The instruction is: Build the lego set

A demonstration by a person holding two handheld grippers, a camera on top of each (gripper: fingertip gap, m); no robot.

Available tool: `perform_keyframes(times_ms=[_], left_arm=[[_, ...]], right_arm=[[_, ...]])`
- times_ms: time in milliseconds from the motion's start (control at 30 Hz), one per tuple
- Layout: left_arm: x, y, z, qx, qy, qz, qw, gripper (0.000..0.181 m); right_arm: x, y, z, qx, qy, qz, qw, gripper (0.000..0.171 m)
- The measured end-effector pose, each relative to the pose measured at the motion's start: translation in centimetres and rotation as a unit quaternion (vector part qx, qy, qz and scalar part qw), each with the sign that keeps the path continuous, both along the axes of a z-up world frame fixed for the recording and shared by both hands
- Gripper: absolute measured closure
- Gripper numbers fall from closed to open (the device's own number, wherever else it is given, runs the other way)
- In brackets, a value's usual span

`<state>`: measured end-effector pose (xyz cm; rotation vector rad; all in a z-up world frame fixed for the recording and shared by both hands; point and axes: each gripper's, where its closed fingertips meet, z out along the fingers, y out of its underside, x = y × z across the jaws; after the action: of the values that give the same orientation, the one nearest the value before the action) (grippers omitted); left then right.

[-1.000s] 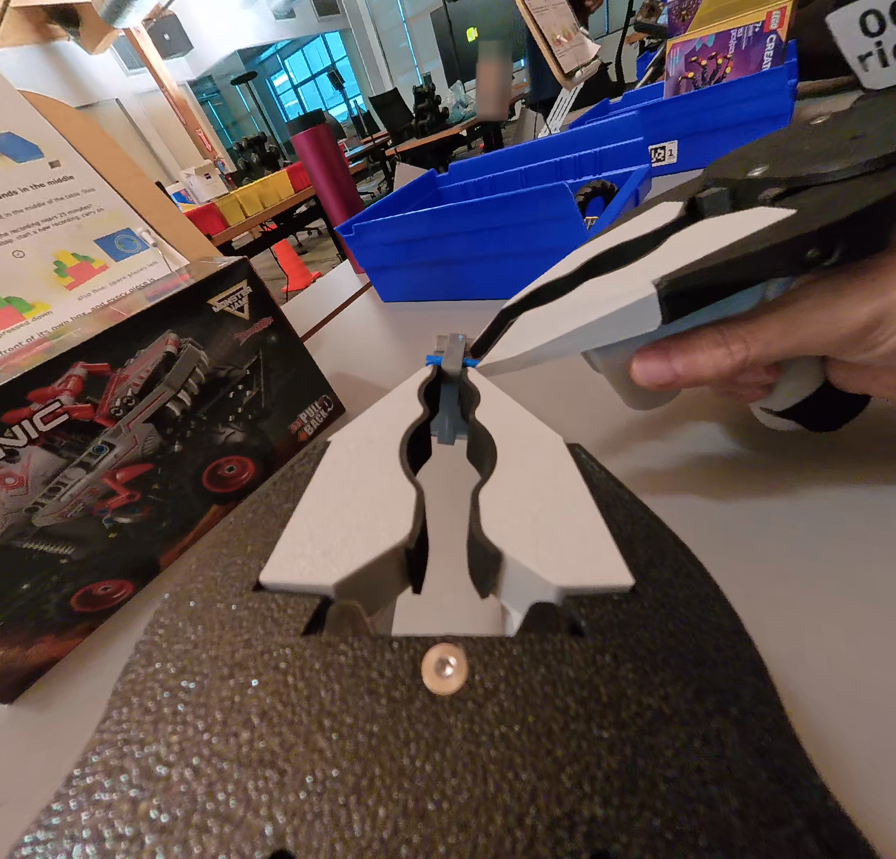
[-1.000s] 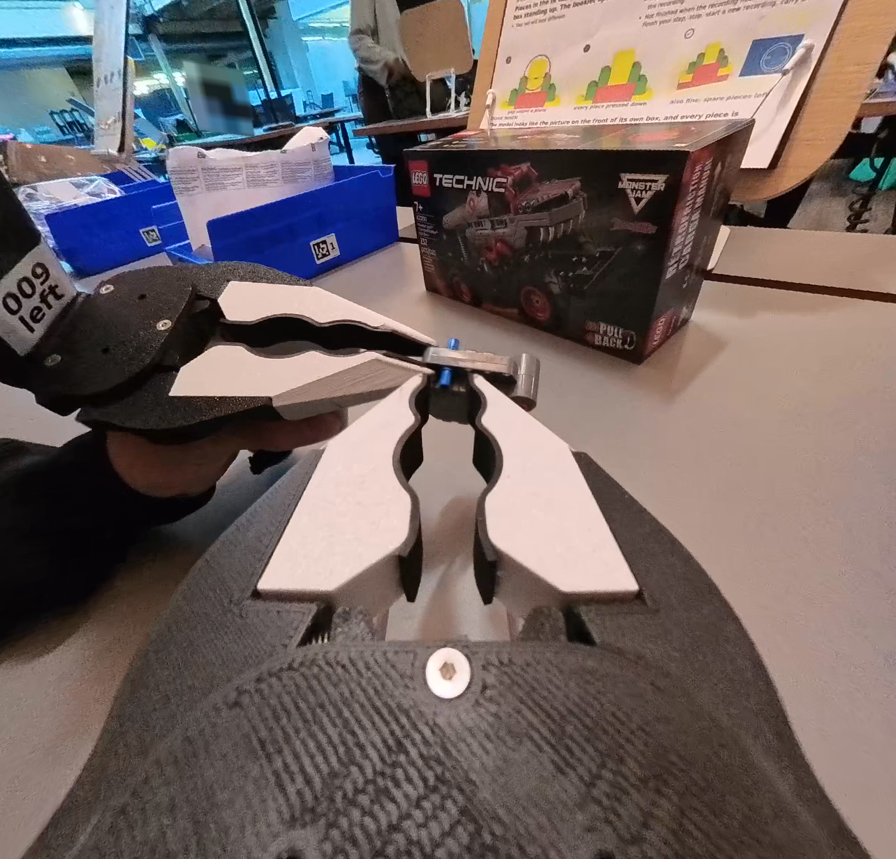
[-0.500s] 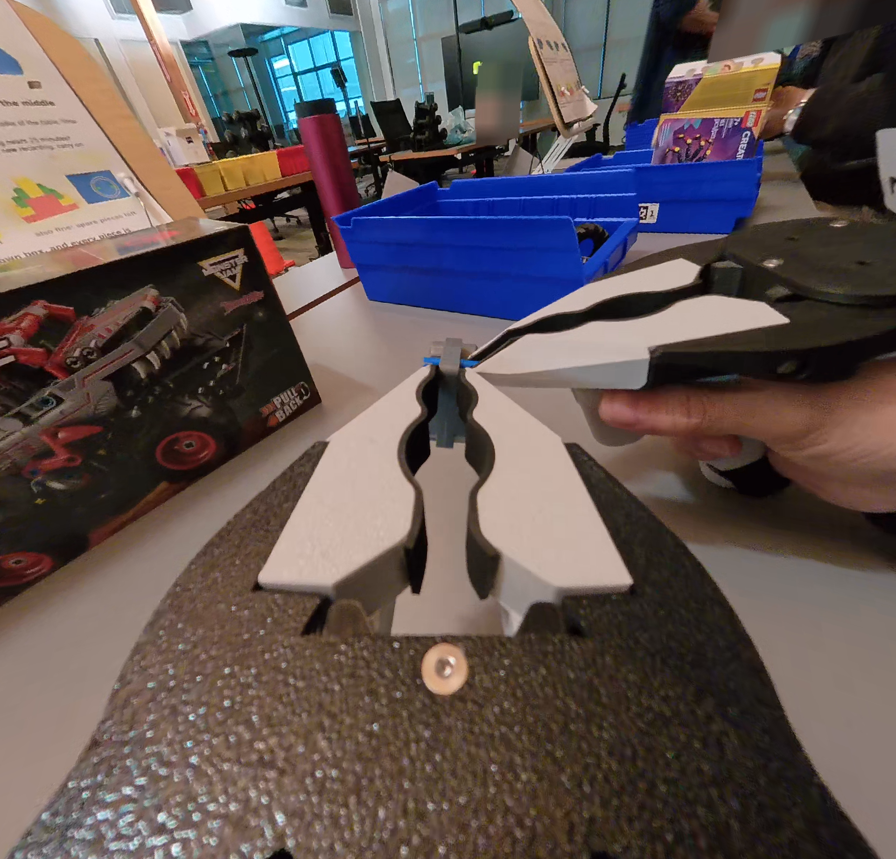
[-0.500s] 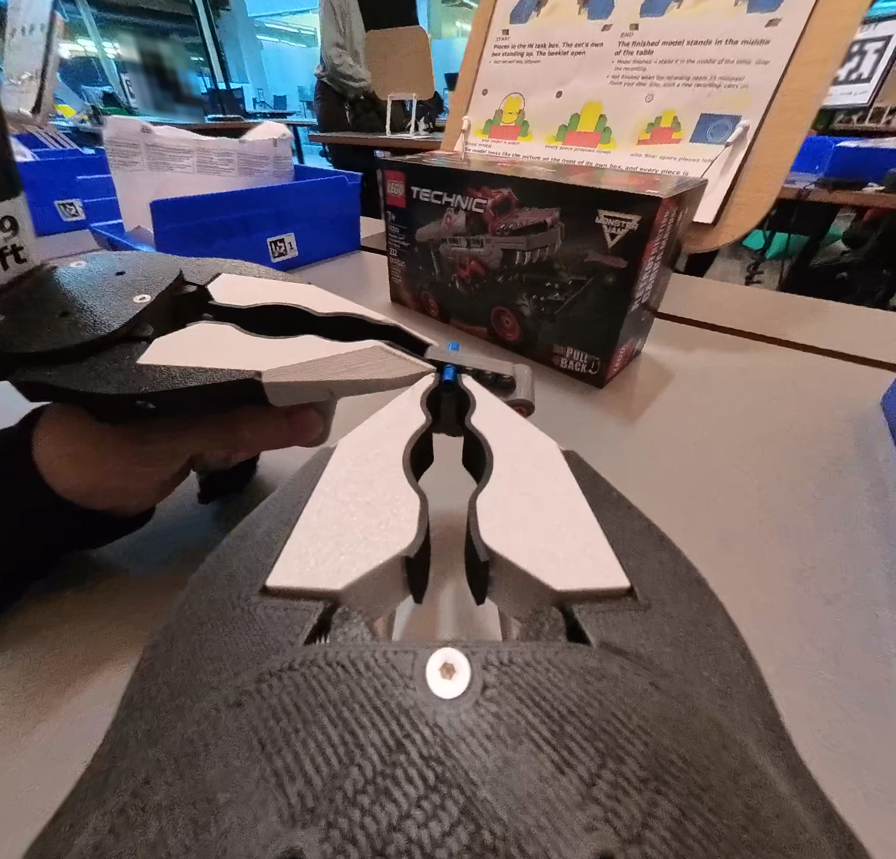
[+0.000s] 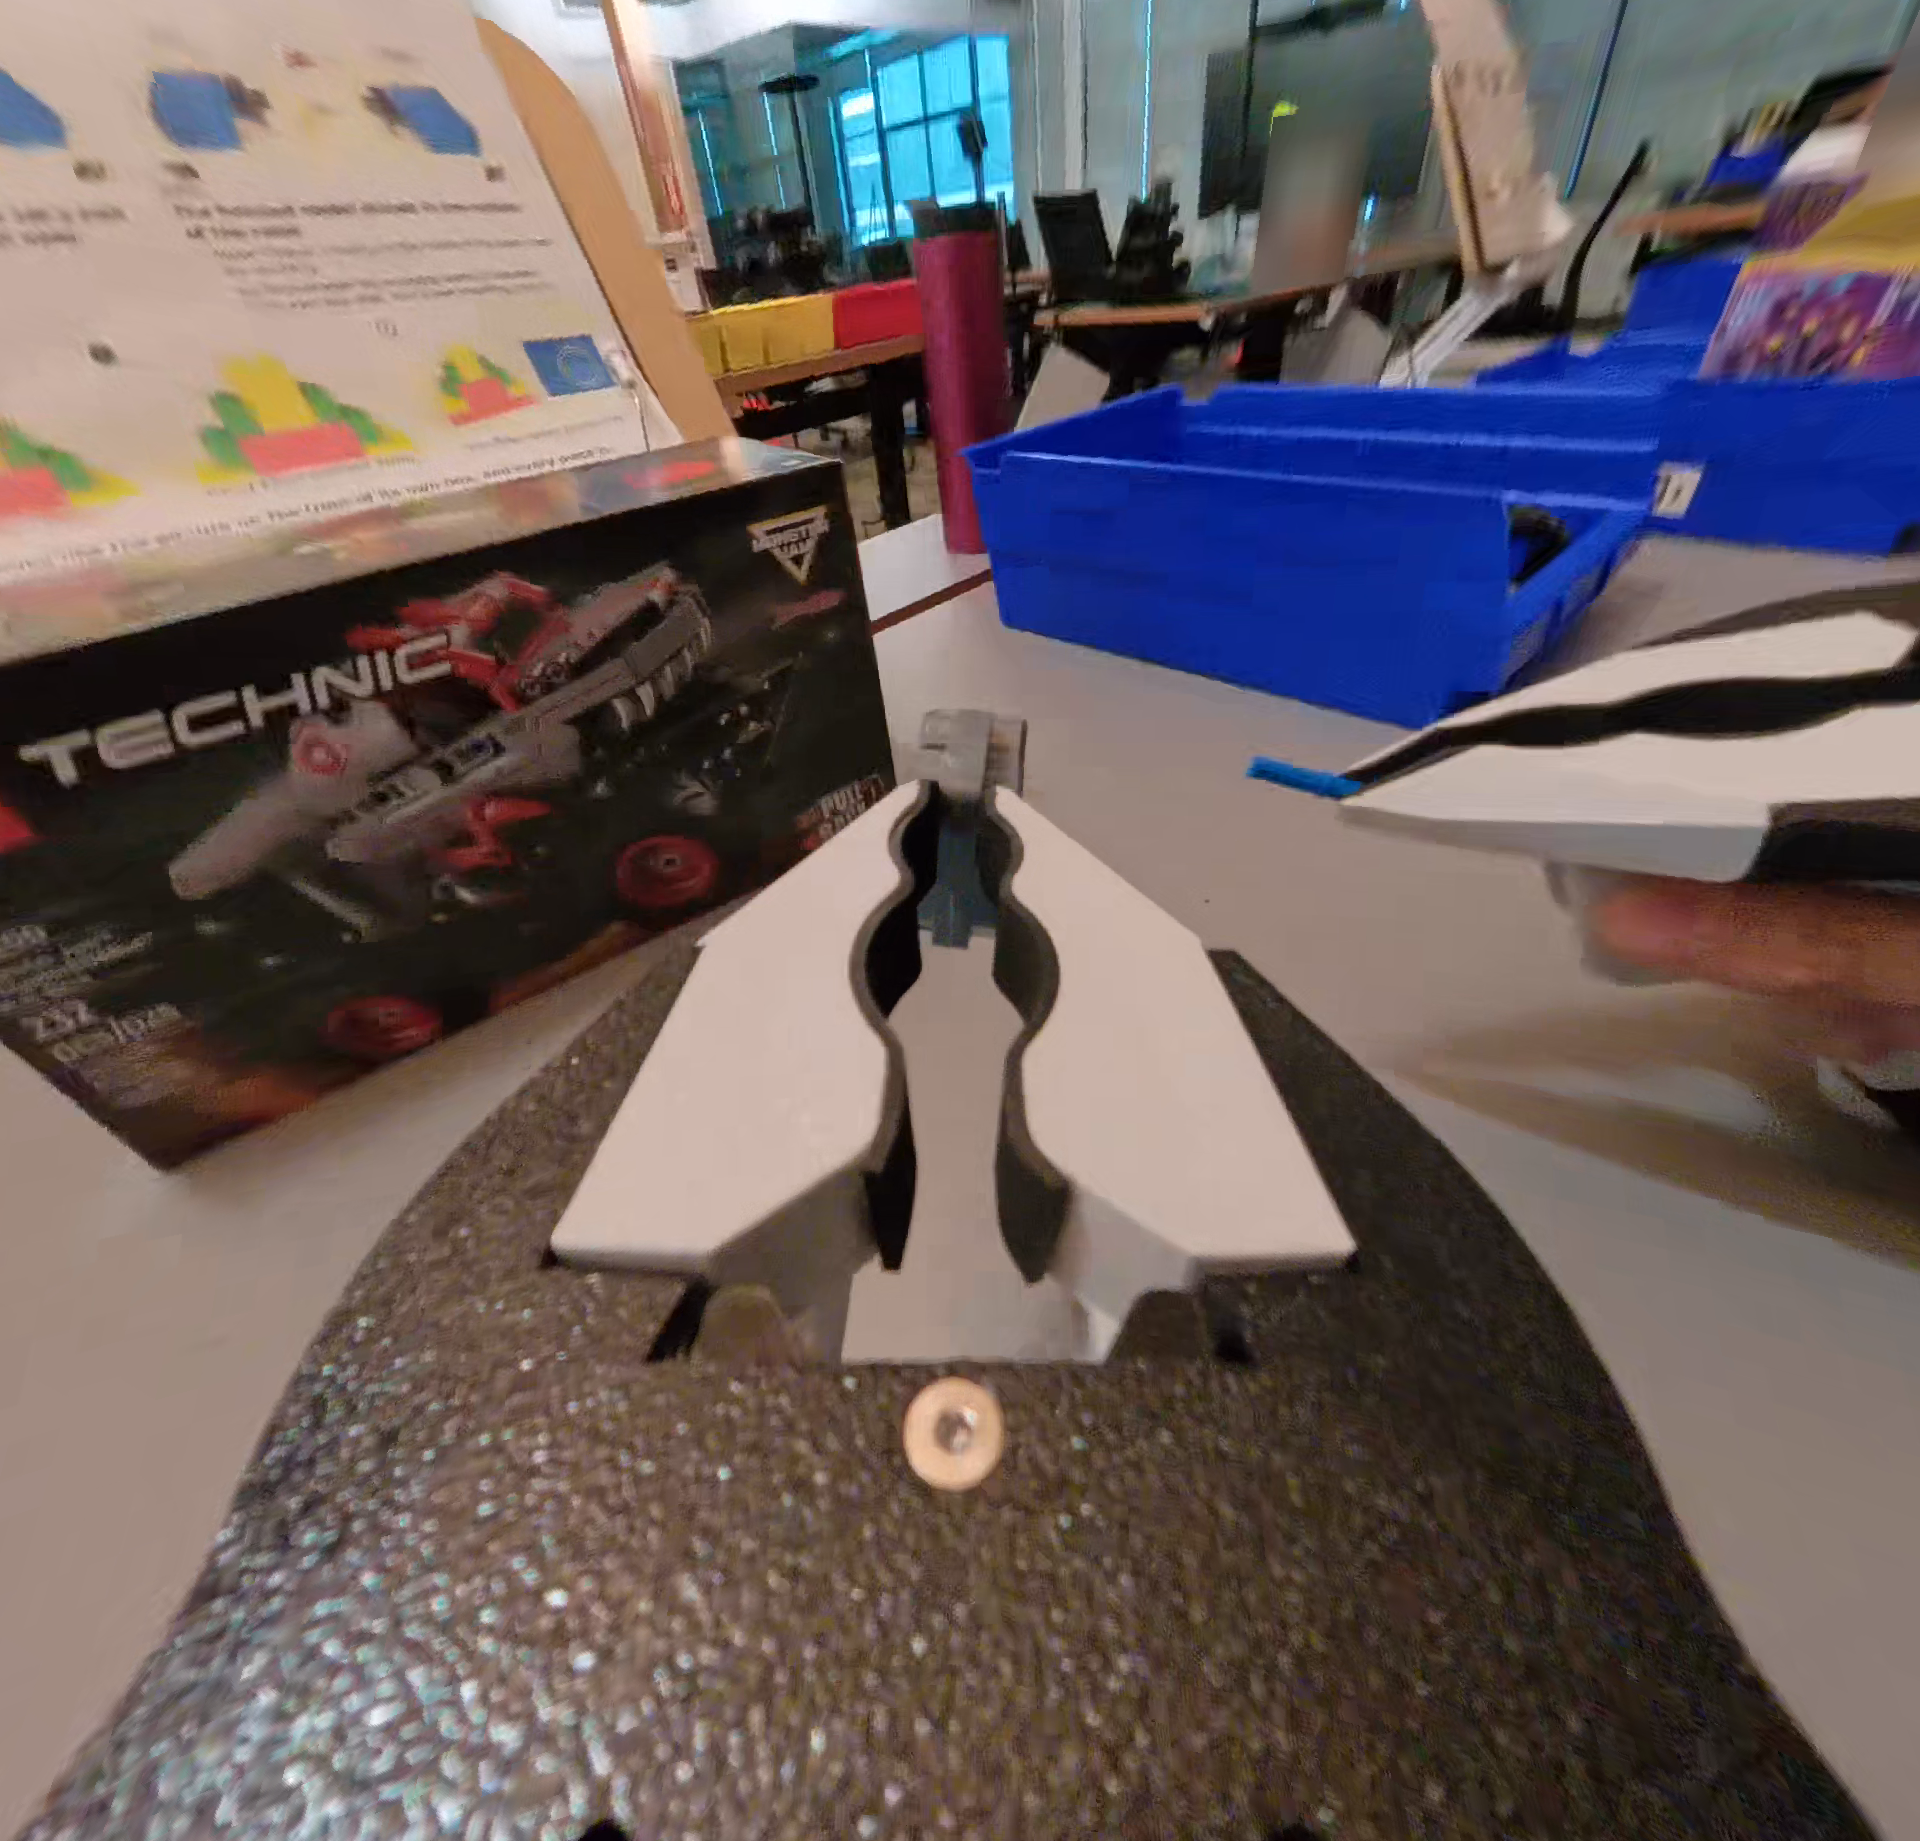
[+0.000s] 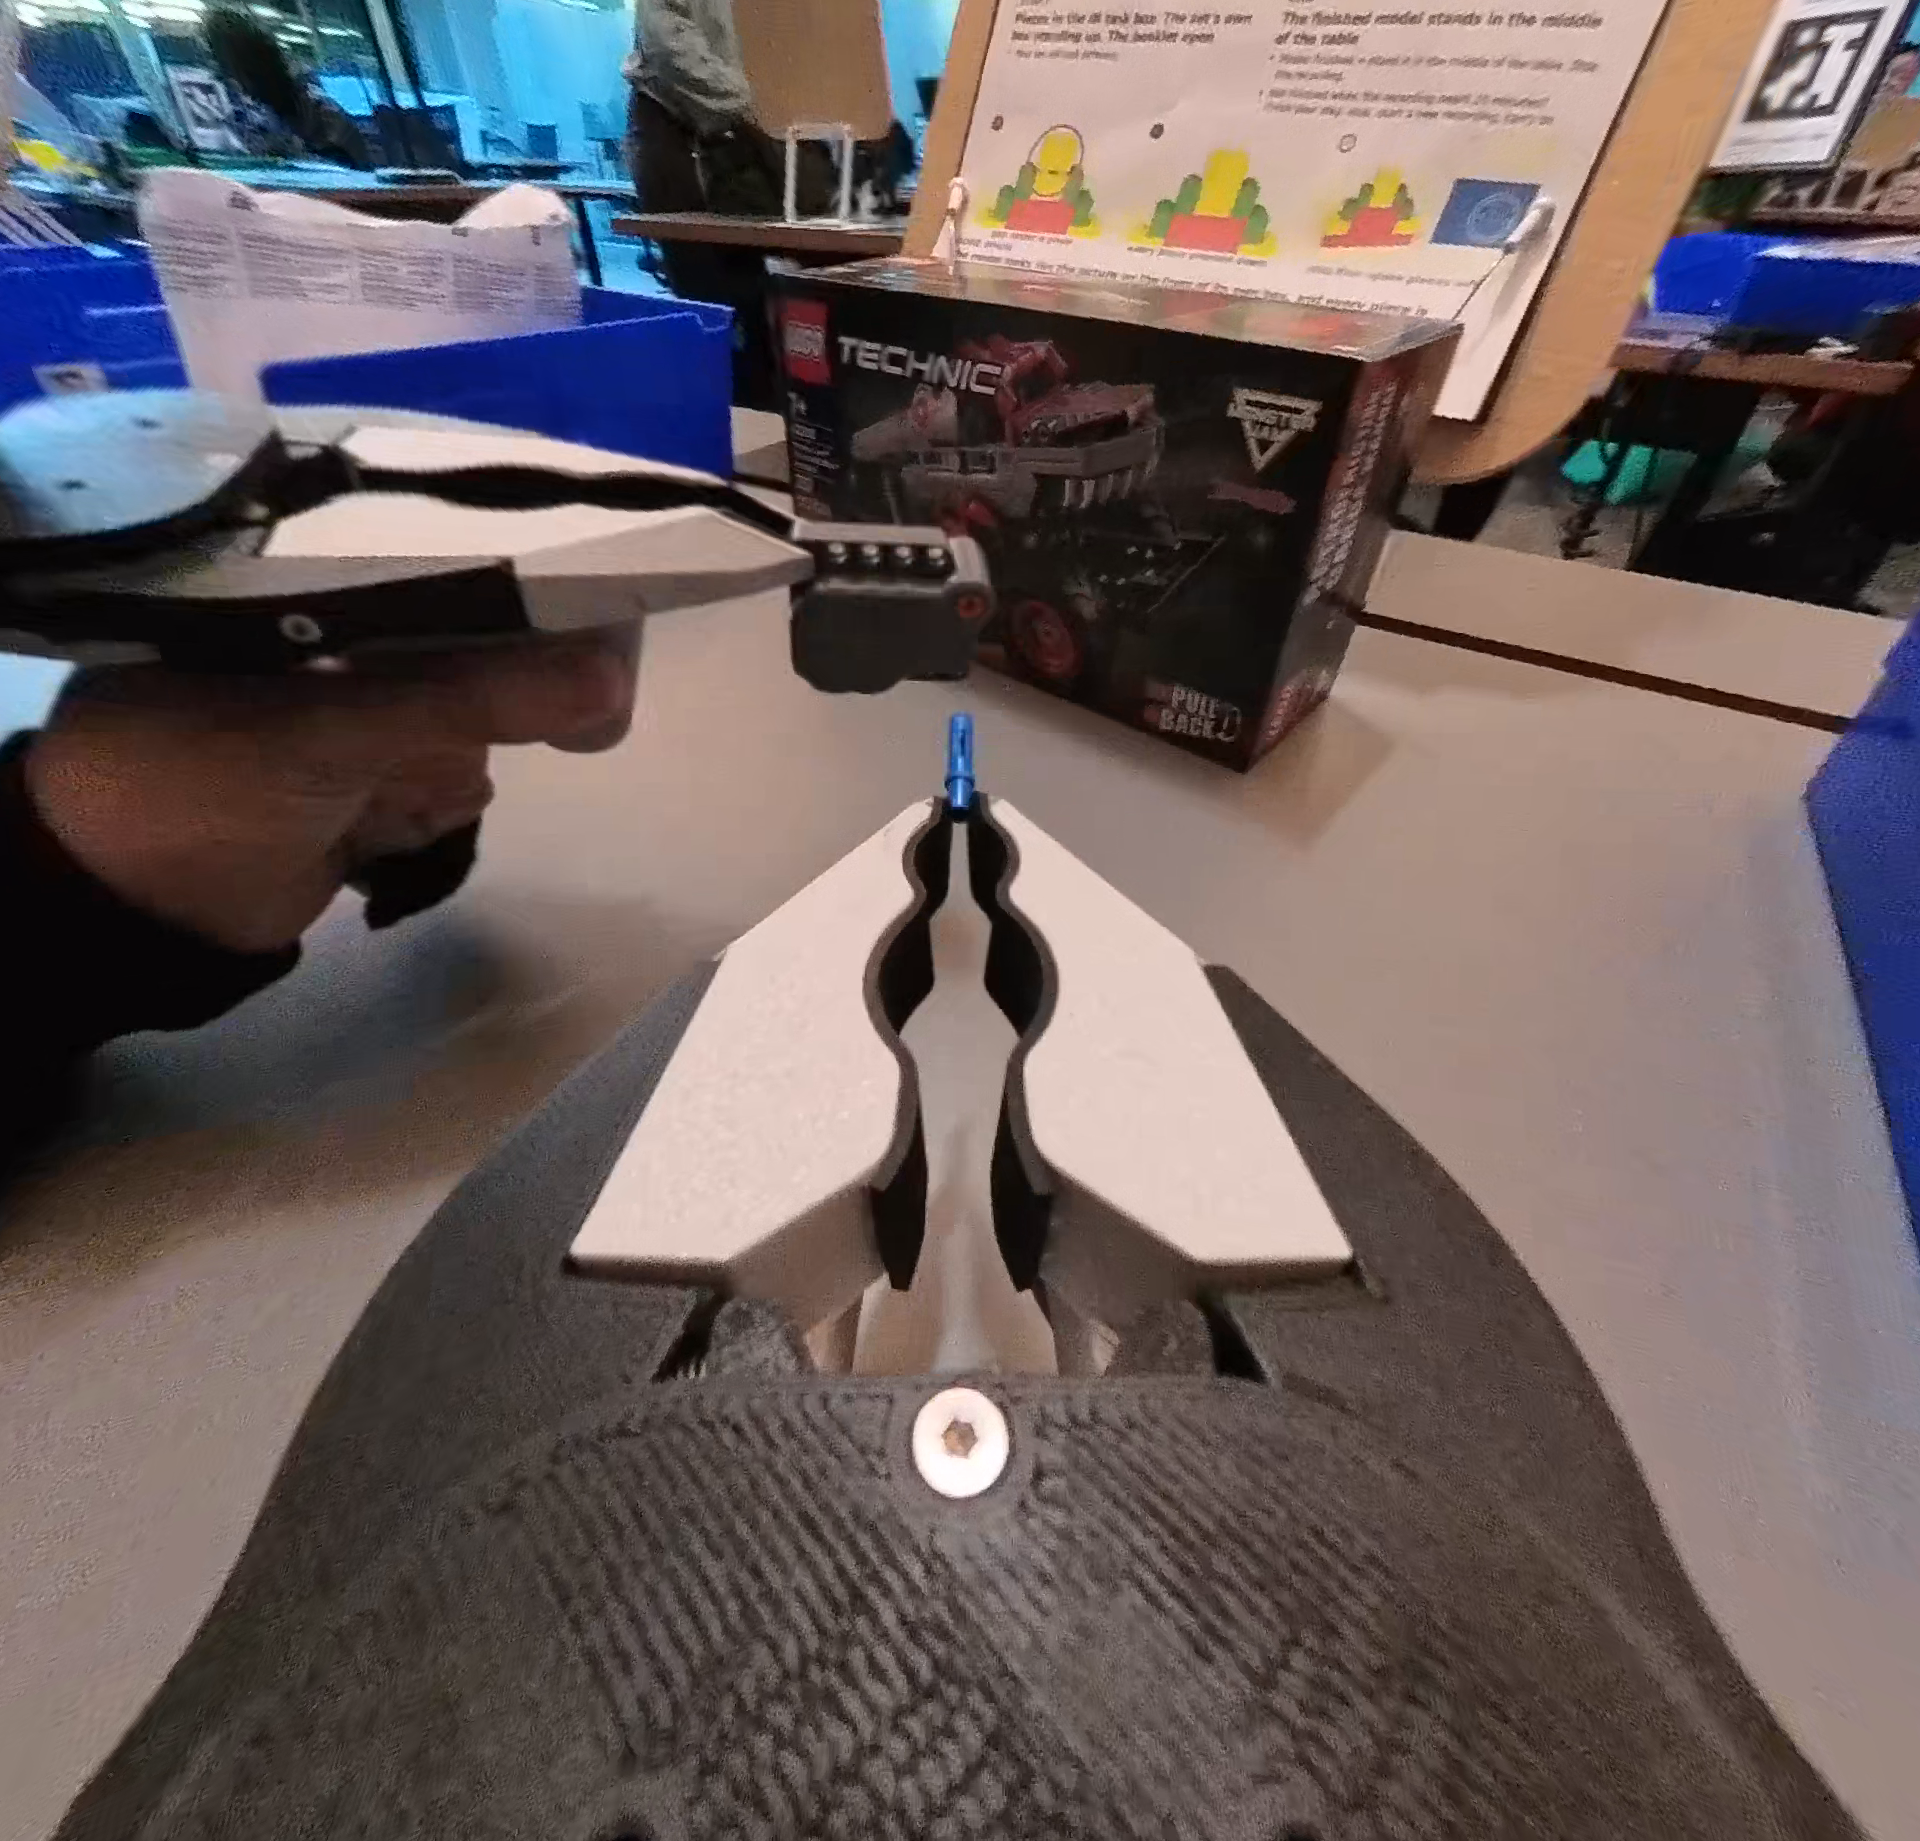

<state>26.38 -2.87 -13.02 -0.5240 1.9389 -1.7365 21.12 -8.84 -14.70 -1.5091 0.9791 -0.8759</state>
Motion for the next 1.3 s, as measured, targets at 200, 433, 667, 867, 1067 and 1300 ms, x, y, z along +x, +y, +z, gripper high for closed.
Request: perform_keyframes(times_ms=[200, 433, 667, 867, 1067, 1300], left_arm=[[-0.9, -1.1, -0.8, 0.041, -0.033, -0.019, 0.998, 0.176], [-3.6, -2.2, 1.8, -0.123, 0.067, -0.158, 0.977, 0.177], [-3.7, -2.0, 2.0, -0.186, 0.127, -0.203, 0.953, 0.177], [-4.9, -2.3, 2.6, -0.208, 0.145, -0.255, 0.933, 0.176], [-8.4, -2.7, 4.4, -0.23, 0.105, -0.356, 0.899, 0.176], [-12.9, -4.0, 2.7, 0.035, -0.287, -0.304, 0.908, 0.176]], right_arm=[[-0.2, -7.5, 1.3, -0.05, 0.004, -0.074, 0.996, 0.168], [0.5, -28.4, 2.6, -0.132, 0.066, -0.295, 0.944, 0.168], [3.4, -29.6, 0.2, -0.107, 0.124, -0.218, 0.962, 0.091], [-0.9, -22.7, 5.6, -0.134, 0.053, -0.183, 0.972, 0.09], [-3.8, -2.7, 3.2, 0.04, 0.06, 0.202, 0.977, 0.11], [-5.1, 1.4, 2.1, -0.146, -0.082, 0.28, 0.945, 0.134]])
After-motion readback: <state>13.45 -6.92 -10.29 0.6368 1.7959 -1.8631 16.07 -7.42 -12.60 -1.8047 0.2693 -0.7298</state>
